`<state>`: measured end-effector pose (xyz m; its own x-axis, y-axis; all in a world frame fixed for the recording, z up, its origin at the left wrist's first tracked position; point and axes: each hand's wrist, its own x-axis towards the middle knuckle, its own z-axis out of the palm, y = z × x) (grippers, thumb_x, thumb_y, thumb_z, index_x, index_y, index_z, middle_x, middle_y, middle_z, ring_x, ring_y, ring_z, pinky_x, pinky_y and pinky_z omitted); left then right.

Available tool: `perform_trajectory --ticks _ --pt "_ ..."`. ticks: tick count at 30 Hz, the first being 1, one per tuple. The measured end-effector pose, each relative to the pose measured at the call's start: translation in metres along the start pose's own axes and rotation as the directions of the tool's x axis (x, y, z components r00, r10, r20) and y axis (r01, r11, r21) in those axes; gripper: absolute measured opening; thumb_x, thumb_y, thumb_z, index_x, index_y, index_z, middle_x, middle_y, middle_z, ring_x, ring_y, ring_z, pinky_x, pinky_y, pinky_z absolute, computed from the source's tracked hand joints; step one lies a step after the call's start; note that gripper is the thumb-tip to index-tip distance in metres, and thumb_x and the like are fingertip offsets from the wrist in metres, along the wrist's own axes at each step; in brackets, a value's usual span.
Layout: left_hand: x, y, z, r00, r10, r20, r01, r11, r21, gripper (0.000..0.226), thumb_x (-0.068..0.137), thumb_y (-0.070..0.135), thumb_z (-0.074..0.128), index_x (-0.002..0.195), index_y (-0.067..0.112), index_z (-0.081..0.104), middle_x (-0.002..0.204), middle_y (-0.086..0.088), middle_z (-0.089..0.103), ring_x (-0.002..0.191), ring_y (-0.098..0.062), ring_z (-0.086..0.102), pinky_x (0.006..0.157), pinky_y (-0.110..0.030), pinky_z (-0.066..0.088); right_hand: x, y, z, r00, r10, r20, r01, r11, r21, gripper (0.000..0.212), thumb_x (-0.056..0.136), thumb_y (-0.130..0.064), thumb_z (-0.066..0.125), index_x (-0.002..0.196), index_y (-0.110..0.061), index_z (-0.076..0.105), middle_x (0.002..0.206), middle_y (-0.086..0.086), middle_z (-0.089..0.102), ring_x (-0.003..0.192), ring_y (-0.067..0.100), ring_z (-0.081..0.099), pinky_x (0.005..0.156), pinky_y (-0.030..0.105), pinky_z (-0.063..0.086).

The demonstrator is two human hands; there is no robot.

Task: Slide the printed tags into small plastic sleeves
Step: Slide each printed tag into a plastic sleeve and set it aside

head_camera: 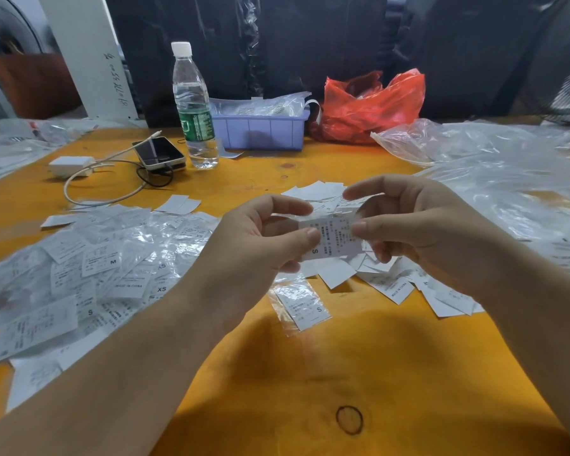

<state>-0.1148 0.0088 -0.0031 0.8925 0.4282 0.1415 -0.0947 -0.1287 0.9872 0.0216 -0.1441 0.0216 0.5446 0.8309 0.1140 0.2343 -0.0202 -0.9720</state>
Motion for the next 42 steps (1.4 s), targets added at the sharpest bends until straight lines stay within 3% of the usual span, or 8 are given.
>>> perform_trajectory --ticks 3,8,11,15,21,34,39,42 --pt "0.001 -0.001 0.0 1.0 0.003 -0.027 -0.004 1.0 -0.019 0.021 0.076 0.023 0.075 0.095 0.022 0.066 0.087 0.0 0.076 0.088 -0.026 0.07 0.068 -0.024 0.059 0.0 0.0 -0.001 1.0 0.005 -0.03 -0.005 1.0 0.005 0.034 0.077 0.001 0.07 0.109 -0.011 0.063 0.084 0.022 0.068 0.057 0.019 0.051 0.054 0.028 0.046" --pt "0.0 -0.001 0.001 1.0 -0.004 0.005 0.004 1.0 0.001 0.022 0.079 0.016 0.075 0.098 0.021 0.067 0.086 0.0 0.076 0.085 -0.018 0.072 0.064 -0.022 0.058 -0.001 0.001 0.006 1.0 0.002 0.011 -0.002 1.0 0.002 0.047 0.064 -0.011 0.075 0.109 -0.011 0.061 0.073 0.008 0.071 0.054 0.015 0.053 0.049 0.021 0.047" --pt "0.0 0.0 0.002 1.0 0.006 0.002 -0.006 1.0 0.016 0.022 0.079 0.012 0.076 0.097 0.021 0.067 0.084 0.001 0.075 0.081 -0.014 0.072 0.065 -0.024 0.059 0.0 0.003 0.007 1.0 -0.013 0.006 0.013 1.0 -0.001 0.041 0.07 -0.003 0.074 0.109 -0.011 0.062 0.071 0.007 0.07 0.054 0.014 0.056 0.049 0.021 0.048" --pt "-0.001 0.0 0.004 1.0 0.015 0.008 -0.015 0.999 0.034 0.025 0.076 0.01 0.077 0.097 0.021 0.068 0.085 -0.004 0.073 0.077 -0.016 0.071 0.064 -0.024 0.059 -0.001 0.004 0.01 1.0 -0.019 0.012 0.019 1.0 -0.009 0.051 0.06 -0.015 0.076 0.109 -0.012 0.062 0.071 0.007 0.068 0.056 0.015 0.058 0.05 0.023 0.049" --pt "-0.001 -0.002 0.003 1.0 0.029 0.005 -0.029 0.996 0.08 0.028 0.07 0.018 0.079 0.096 0.025 0.069 0.083 -0.004 0.072 0.076 -0.015 0.071 0.064 -0.025 0.059 -0.001 0.007 0.013 0.999 -0.021 0.047 0.023 0.999 -0.038 0.034 0.077 0.0 0.073 0.107 -0.014 0.065 0.074 0.004 0.07 0.059 0.015 0.059 0.053 0.023 0.048" --pt "-0.002 -0.002 0.004 0.999 0.037 -0.004 -0.036 0.988 0.15 0.027 0.075 0.016 0.08 0.096 0.028 0.068 0.086 -0.002 0.073 0.076 -0.012 0.07 0.062 -0.022 0.055 -0.001 0.008 0.012 0.995 -0.068 0.068 0.068 0.998 0.008 0.033 0.077 0.005 0.071 0.105 -0.011 0.066 0.079 0.011 0.072 0.063 0.018 0.061 0.054 0.024 0.05" --pt "-0.002 -0.002 0.006 0.999 0.046 -0.012 -0.043 0.979 0.197 0.025 0.077 0.018 0.08 0.095 0.029 0.068 0.084 0.005 0.073 0.075 -0.01 0.07 0.063 -0.022 0.057 0.0 0.01 0.012 0.995 -0.091 0.048 0.093 0.995 -0.038 0.034 0.076 0.007 0.072 0.104 -0.011 0.064 0.077 0.009 0.073 0.064 0.017 0.064 0.054 0.023 0.051" --pt "-0.002 -0.002 0.006 0.999 0.027 -0.028 -0.022 0.987 0.159 0.022 0.078 0.019 0.08 0.094 0.027 0.068 0.086 0.005 0.074 0.078 -0.011 0.07 0.064 -0.026 0.057 -0.002 0.009 0.01 0.99 -0.142 -0.021 0.137 0.978 -0.157 0.034 0.077 0.006 0.073 0.103 -0.014 0.064 0.077 0.006 0.073 0.066 0.022 0.066 0.055 0.025 0.052"
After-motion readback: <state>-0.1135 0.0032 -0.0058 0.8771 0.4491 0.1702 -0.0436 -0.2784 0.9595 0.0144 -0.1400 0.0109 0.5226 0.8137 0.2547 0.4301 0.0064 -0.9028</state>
